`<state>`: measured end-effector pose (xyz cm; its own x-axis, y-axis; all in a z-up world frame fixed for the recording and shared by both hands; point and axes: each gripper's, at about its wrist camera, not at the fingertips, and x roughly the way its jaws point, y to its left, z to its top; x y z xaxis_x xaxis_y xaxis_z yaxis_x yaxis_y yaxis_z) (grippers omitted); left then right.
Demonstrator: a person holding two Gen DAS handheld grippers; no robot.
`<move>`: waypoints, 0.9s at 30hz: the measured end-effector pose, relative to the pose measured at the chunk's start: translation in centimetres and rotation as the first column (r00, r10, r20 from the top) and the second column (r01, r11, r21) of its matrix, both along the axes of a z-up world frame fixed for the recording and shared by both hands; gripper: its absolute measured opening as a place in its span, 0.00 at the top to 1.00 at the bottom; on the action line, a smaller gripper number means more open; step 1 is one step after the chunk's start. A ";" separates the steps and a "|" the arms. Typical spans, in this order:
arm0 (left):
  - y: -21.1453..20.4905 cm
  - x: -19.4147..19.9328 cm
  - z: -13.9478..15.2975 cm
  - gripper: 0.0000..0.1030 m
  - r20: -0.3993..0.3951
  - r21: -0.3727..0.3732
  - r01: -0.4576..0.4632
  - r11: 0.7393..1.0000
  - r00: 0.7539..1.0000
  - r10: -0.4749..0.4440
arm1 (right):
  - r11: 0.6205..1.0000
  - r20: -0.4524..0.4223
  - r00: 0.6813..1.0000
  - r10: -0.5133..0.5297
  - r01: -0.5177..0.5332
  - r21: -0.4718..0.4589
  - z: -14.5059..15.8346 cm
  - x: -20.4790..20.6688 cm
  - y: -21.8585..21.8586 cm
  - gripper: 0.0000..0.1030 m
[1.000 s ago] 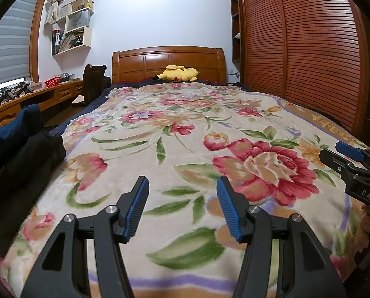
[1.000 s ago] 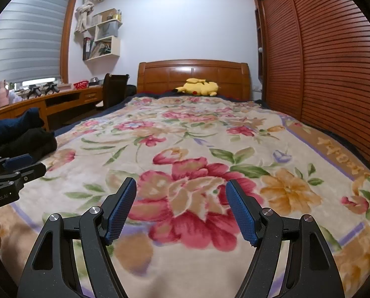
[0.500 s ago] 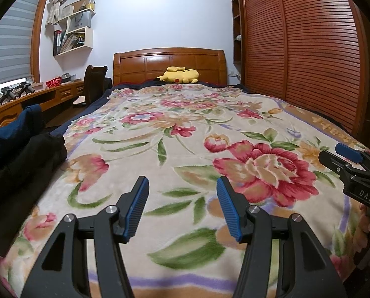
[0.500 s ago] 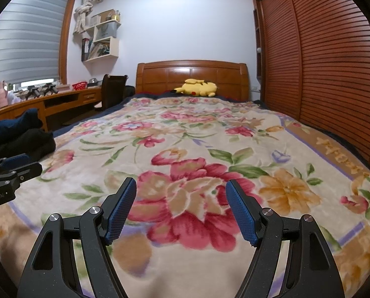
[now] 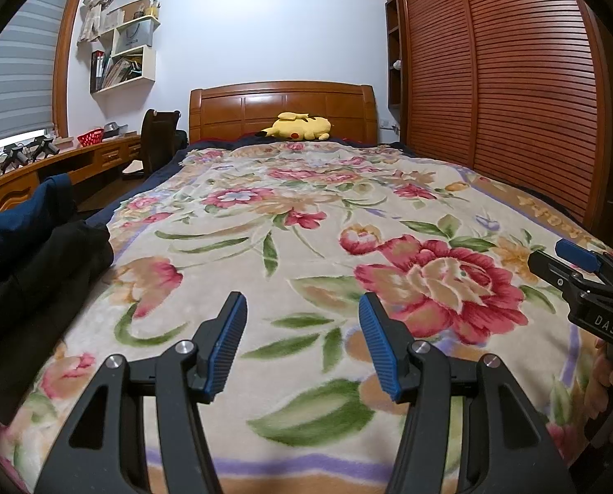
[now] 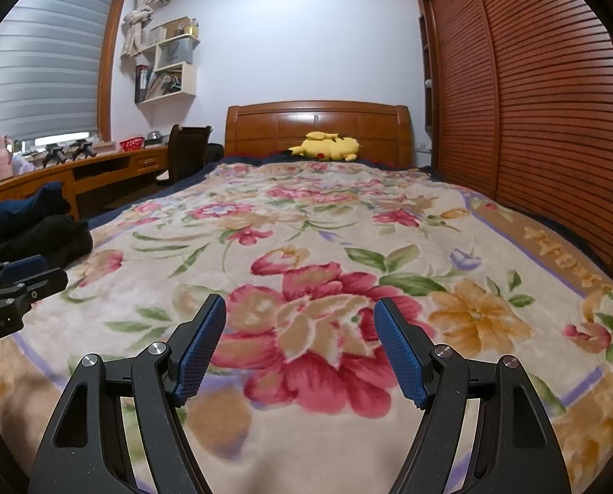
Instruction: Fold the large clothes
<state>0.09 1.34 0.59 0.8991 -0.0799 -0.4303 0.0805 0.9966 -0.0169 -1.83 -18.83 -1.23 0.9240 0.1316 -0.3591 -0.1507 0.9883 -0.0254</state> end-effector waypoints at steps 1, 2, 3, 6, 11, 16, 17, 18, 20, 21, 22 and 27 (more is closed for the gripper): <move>0.0 0.0 0.0 0.46 0.000 0.000 -0.001 1.000 1.000 0.001 | 1.000 -0.001 1.000 0.000 0.000 0.000 0.0 0.0 0.0 0.26; 0.1 0.0 0.0 0.46 0.001 0.000 -0.001 1.000 1.000 0.001 | 1.000 0.001 1.000 -0.001 0.001 0.000 0.0 -0.1 0.1 0.26; 0.1 0.0 0.0 0.46 0.001 0.000 -0.001 1.000 1.000 0.001 | 1.000 0.000 1.000 -0.001 0.001 0.000 0.0 0.0 0.0 0.26; 0.1 0.0 0.0 0.46 0.001 0.000 0.000 1.000 1.000 0.000 | 1.000 0.001 1.000 0.000 0.000 -0.001 0.0 -0.1 0.1 0.26; 0.0 0.0 -0.1 0.46 0.001 0.000 0.000 1.000 1.000 0.000 | 1.000 0.001 1.000 -0.001 0.001 0.000 0.0 -0.1 0.1 0.26; 0.1 0.0 0.0 0.46 0.002 -0.001 -0.001 1.000 1.000 0.001 | 1.000 0.001 1.000 0.000 0.000 0.000 0.0 0.0 0.0 0.26; 0.0 0.0 -0.1 0.46 0.001 -0.001 0.000 1.000 1.000 0.000 | 1.000 0.001 1.000 -0.001 0.001 0.000 0.0 -0.1 0.1 0.26; 0.1 0.0 0.0 0.46 0.001 -0.002 0.000 1.000 1.000 0.000 | 1.000 0.001 1.000 -0.001 0.001 0.000 -0.1 0.0 0.0 0.26; 0.1 0.0 0.0 0.46 0.002 -0.001 -0.001 1.000 1.000 0.001 | 1.000 0.001 1.000 0.000 0.000 0.000 0.0 -0.1 0.0 0.26; 0.1 0.0 0.0 0.46 0.002 0.000 0.000 1.000 1.000 0.000 | 1.000 0.001 1.000 0.000 0.000 0.000 0.0 -0.1 0.0 0.26; 0.1 0.0 0.0 0.46 0.002 0.000 0.000 1.000 1.000 0.000 | 1.000 0.001 1.000 0.000 0.000 0.000 0.0 0.0 0.0 0.26; 0.1 -0.1 0.1 0.46 0.003 -0.001 -0.002 1.000 1.000 0.002 | 1.000 0.002 1.000 -0.001 0.001 0.001 -0.1 0.0 0.0 0.26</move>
<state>0.04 1.43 0.65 0.9006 -0.0786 -0.4275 0.0786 0.9968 -0.0177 -1.83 -18.86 -1.32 0.9247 0.1310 -0.3573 -0.1497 0.9884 -0.0250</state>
